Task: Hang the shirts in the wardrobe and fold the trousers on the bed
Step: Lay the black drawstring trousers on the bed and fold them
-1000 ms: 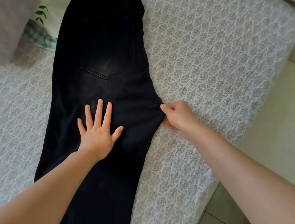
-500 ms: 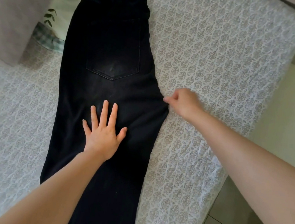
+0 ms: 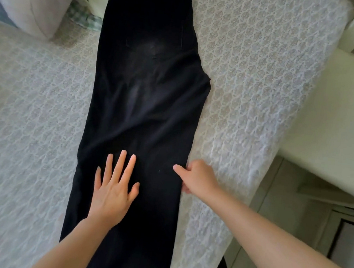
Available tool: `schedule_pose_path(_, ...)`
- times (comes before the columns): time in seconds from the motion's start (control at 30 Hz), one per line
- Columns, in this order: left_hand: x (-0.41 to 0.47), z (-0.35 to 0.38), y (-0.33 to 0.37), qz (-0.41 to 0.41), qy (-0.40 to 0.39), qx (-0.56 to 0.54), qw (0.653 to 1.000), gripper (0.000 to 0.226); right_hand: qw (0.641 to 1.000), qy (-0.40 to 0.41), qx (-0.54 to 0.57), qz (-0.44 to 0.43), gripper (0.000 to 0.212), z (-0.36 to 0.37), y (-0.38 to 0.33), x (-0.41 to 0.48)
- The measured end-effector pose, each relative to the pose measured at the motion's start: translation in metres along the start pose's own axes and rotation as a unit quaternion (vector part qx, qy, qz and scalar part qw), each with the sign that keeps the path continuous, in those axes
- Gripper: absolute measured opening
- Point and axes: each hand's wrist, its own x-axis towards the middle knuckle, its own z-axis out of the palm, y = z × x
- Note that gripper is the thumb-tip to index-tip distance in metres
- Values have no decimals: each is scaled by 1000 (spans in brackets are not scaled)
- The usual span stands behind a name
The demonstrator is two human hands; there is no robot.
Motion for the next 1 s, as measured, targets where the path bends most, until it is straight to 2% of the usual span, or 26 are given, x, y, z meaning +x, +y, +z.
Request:
schedule_pose_path(0.1, -45, 16, -22, -9, -3, -6, 1000, 73, 994, -28, 104, 35, 30, 35, 21, -25)
schedule_pose_path(0.17, -71, 28, -36, -12, 1, 1, 1000, 75, 989, -50, 132, 44, 23, 61, 35, -43)
schedule_pose_path(0.27, -106, 41, -59, -3, 28, -7, 1000, 73, 986, -30, 150, 65, 46, 96, 58, -63)
schedule_pose_path(0.37, -142, 51, -86, -3, 55, -17, 998, 70, 971, -52, 213, 95, 51, 122, 82, -87)
schedule_pose_path(0.43, -163, 55, -101, -26, 91, -89, 992, 68, 966, -73, 224, 103, 50, 137, 95, -105)
schedule_pose_path(0.57, -194, 63, -115, -109, 132, -256, 951, 59, 955, -111, 259, 88, 35, 151, 108, -136)
schedule_pose_path(0.67, -208, 66, -112, -187, 126, -327, 918, 40, 954, -126, 255, 93, 35, 157, 114, -153)
schedule_pose_path(0.8, -209, 60, -121, -189, 71, -375, 905, 20, 960, -163, 214, 77, 28, 175, 128, -176)
schedule_pose_path(0.9, -223, 60, -136, -200, 73, -389, 896, 19, 966, -116, 226, 56, 20, 186, 144, -190)
schedule_pose_path(1.0, -246, 69, -142, -237, 10, -411, 880, 22, 967, -55, 237, 77, 19, 195, 153, -199)
